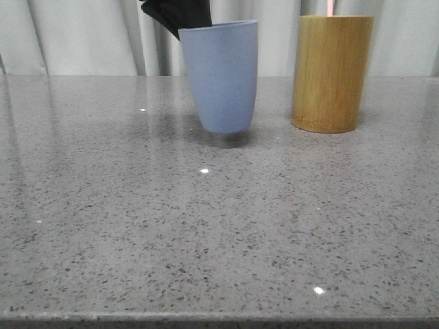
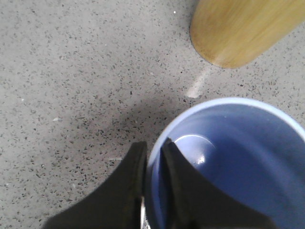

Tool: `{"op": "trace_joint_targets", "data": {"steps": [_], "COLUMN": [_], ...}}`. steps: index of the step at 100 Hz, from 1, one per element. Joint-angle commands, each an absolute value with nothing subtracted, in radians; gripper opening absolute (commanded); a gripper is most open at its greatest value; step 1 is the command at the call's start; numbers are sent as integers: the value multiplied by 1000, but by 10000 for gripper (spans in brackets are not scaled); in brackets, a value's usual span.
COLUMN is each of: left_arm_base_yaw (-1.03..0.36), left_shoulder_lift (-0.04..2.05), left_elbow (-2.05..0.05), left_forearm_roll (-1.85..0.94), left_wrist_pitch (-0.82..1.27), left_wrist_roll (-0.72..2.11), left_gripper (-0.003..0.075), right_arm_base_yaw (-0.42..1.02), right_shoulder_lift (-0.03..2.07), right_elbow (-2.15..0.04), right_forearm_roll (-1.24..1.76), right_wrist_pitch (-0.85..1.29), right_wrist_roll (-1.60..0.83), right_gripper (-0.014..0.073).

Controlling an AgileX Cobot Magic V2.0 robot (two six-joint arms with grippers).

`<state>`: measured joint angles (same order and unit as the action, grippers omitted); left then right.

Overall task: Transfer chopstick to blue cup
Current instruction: 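Carry the blue cup toward the bamboo cup and set it down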

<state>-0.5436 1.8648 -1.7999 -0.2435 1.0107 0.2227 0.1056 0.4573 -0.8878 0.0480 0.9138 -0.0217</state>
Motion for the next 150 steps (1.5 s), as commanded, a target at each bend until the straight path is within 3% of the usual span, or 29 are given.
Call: {"op": "trace_joint_targets", "data": {"steps": [1,150], "left_arm_base_yaw": [-554,-605], "left_shoulder_lift": [1814,1837], "left_elbow": [-1834,-1834], "left_forearm_roll": [-258,-190], "left_wrist_pitch": [966,969], "left_wrist_roll": [221,221], "left_gripper": [-19,-19], "right_arm_base_yaw": [98,98], "right_shoulder_lift": [476,476], "right_elbow": [-921,-921], "right_forearm_roll": [38,38], "right_wrist_pitch": [847,846], "right_wrist_roll": [-27,-27], "right_gripper": [593,593]}}
